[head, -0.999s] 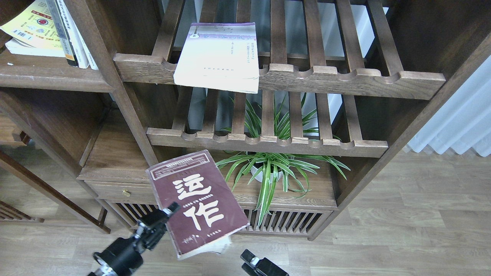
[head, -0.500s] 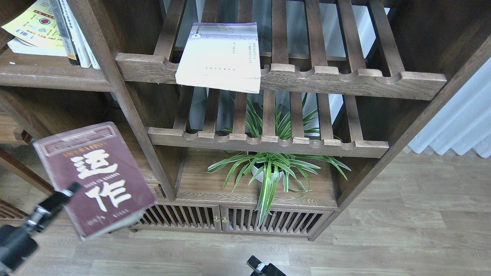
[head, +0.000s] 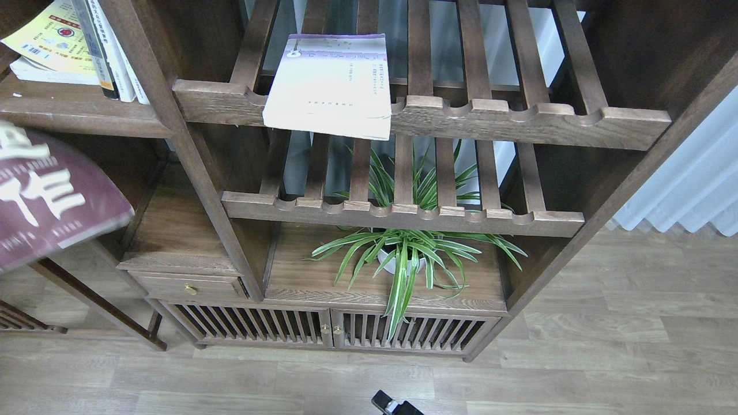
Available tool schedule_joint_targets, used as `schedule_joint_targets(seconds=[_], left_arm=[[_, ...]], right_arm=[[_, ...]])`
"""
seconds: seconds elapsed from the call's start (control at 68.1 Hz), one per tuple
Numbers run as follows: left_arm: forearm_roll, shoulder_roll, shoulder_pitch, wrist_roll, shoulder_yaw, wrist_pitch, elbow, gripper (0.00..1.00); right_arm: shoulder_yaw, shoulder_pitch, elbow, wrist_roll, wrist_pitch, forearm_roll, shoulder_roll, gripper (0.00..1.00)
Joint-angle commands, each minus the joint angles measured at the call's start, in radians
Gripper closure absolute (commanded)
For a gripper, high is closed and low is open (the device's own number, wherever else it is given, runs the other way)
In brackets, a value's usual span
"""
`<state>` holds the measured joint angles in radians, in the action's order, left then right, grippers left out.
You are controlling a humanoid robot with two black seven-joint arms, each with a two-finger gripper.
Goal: Organize books on shelf
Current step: 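Place the maroon book onto the far-side shelf with the left gripper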
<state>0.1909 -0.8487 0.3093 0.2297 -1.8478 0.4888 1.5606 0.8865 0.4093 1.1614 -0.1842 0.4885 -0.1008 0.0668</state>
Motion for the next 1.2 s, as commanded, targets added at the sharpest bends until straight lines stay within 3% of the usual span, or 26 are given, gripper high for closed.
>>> schedule_joint_targets(seconds=[0.0, 0.294, 0.382, 0.705, 0.911, 1.19], left_arm=[[-0.001, -0.052, -0.022, -0.001, -0.041, 0.0, 0.003, 0.91], [-0.021, -0.133, -0.216, 0.016, -0.028, 0.0, -0.008, 0.91], [-0.037, -0.165, -0.33, 0.02, 0.04, 0.0, -0.011, 0.9], [-0.114, -0.179, -0.533, 0.057, 0.147, 0.0, -0.096, 0.9], [-0.295, -0.136, -0.671, 0.056, 0.142, 0.0, -0.177, 0.9], [-0.51, -0.03, -0.756, 0.054, 0.074, 0.0, -0.177, 0.9]], right_arm=[[0.0, 0.0, -0.002, -0.001, 0.0, 0.001, -0.005, 0.14], [0.0, 0.0, -0.003, -0.001, 0.0, 0.001, -0.007, 0.14], [0.0, 0.002, -0.003, -0.001, 0.0, 0.001, -0.007, 0.14], [0.0, 0.005, -0.003, -0.001, 0.0, 0.001, -0.007, 0.14], [0.0, 0.005, -0.003, 0.0, 0.0, 0.001, -0.007, 0.14], [0.0, 0.01, -0.003, 0.0, 0.0, 0.001, -0.007, 0.14]])
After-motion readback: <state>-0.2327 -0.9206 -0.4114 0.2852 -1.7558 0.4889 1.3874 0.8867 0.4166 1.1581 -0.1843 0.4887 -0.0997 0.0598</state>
